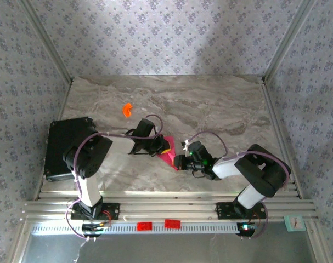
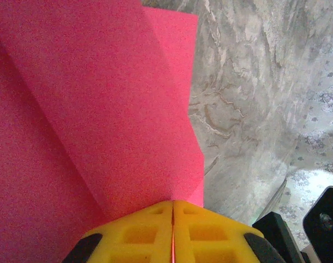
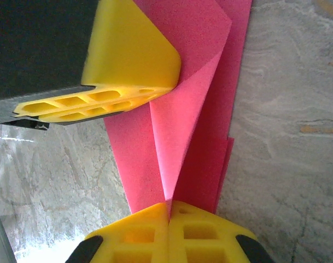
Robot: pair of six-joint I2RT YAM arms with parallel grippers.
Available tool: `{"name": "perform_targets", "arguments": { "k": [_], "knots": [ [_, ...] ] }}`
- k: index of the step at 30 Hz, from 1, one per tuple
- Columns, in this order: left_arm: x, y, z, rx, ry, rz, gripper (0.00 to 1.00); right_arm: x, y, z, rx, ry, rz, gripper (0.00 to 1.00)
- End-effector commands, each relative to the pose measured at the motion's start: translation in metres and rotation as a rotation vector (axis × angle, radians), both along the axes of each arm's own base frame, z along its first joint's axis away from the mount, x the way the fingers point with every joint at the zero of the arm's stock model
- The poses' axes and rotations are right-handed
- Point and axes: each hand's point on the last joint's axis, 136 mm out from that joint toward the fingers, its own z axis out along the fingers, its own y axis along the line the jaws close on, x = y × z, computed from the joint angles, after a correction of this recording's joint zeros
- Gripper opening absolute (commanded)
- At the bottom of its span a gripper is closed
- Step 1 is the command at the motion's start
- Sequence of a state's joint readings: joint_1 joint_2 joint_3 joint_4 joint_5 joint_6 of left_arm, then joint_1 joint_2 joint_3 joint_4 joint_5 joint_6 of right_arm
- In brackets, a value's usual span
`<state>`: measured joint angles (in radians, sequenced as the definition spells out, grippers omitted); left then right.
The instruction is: Fold a paper plane with a square sheet of paper (pick it up from the middle)
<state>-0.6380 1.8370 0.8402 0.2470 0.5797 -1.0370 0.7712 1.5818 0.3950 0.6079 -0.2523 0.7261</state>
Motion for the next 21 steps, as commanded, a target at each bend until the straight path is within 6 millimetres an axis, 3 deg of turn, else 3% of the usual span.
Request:
{"name": "perform_targets", "arguments": {
  "k": [1,21],
  "knots": [
    [-0.003,-0.005,-0.004,0.004,-0.001,-0.028,0.09,-0.020,-0.010,-0.026,-0.069,0.102,0.020,0.05],
    [-0.007,0.005,-0.027,0.089,0.038,-0.021,0.08,-0.022,-0.012,-0.029,-0.083,0.147,0.029,0.04]
  ]
}}
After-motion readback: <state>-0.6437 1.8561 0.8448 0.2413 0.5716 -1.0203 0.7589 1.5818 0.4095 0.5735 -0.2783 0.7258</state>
